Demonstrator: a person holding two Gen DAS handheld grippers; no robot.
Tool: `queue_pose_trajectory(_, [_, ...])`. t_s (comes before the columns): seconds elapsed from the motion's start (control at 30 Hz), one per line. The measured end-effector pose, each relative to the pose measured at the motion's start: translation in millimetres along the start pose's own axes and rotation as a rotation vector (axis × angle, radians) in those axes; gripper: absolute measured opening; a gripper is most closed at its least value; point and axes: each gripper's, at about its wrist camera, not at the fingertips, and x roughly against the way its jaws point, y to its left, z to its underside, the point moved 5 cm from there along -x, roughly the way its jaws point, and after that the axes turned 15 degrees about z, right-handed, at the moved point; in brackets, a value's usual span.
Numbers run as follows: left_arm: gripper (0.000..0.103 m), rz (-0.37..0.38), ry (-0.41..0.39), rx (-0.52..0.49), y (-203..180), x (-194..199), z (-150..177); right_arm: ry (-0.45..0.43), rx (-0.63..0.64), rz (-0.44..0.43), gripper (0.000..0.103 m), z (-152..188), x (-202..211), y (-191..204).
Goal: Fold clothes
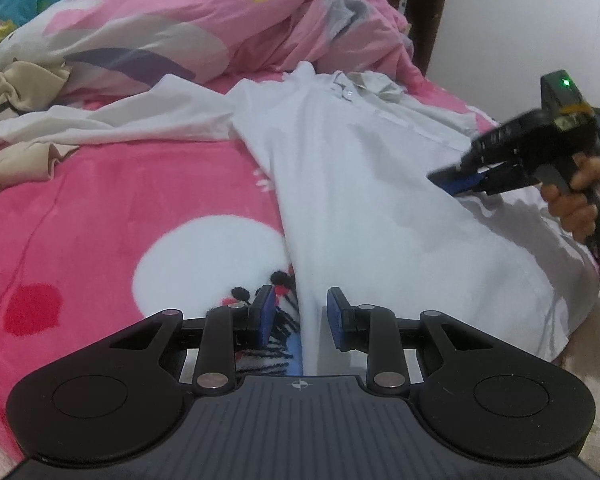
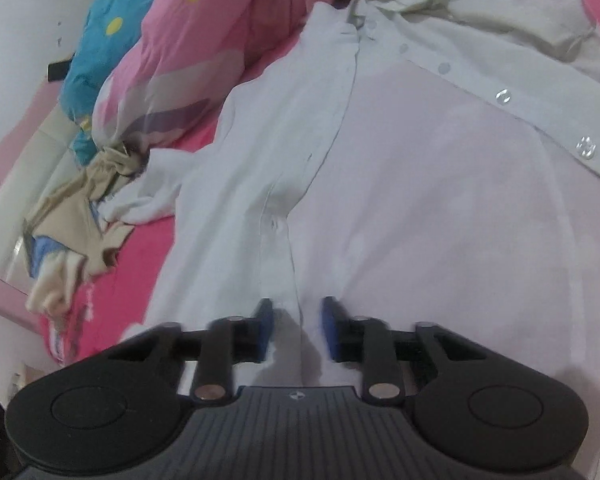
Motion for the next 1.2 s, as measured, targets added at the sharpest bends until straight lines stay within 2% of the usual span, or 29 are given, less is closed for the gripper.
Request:
queue_pose_trajectory(0.03, [0.028,-0.002,-0.001,0.002,0.0,0.1,0.0,-0.005,0.012,0.013,0.0,1.9,0.6,1.3])
queue_pose_trajectory(0.13, [0.028,-0.008,-0.002,0.002,-1.2,0.0,0.2,-0.06,0.03,0.04,0.0,7.5,14.0,5.1])
queue_pose_trajectory(0.3, [0.028,-0.008,0.004,0.0,-2.8,-0.8,0.0,-0.214,0.052,0.138,0.0,14.5,51.8,0.8])
queue_pose_trajectory(0.5, [0.028,0.002,0.015,-0.004,-2.7,-1.0,0.7,-0.1,-0.101,0.048,0.004,12.8,35.3,-14.8])
queue_pose_trajectory(0.53, [0.028,0.002,0.018,-0.007,-2.4,-1.7,2.0,-0.085,-0.115,0.037,0.007,11.4,31.2,-14.9])
queue_pose_trajectory(0.57, [0.028,0.001,0.02,-0.01,-2.3,-2.4,3.0,-0.072,-0.125,0.031,0.015,10.1,27.2,-14.5])
queue_pose_trajectory(0.63, [0.028,-0.001,0.022,-0.012,-2.8,-3.6,3.3,-0.065,-0.103,0.046,0.029,8.5,19.1,-9.2])
queue_pose_trajectory(0.93, [0.028,-0.004,0.014,-0.008,-2.3,-4.4,3.8,-0.033,0.082,0.085,0.029,11.4,11.3,16.3])
queue_pose_trajectory(1.0, [0.028,-0.006,0.013,-0.006,-2.2,-5.5,3.4,-0.049,0.144,0.12,0.025,15.9,12.4,24.9])
queue_pose_trajectory(1.07, [0.028,-0.008,0.011,-0.004,-1.7,-6.6,3.1,-0.074,0.201,0.156,0.007,20.6,13.3,32.7])
queue_pose_trajectory(1.13, [0.028,-0.01,0.01,-0.005,-1.7,-6.8,3.2,-0.102,0.25,0.191,0.002,24.9,15.3,39.7])
queue_pose_trajectory(1.2, [0.028,-0.011,0.012,-0.004,-1.6,-6.6,2.6,-0.149,0.25,0.221,0.001,26.7,25.1,39.7])
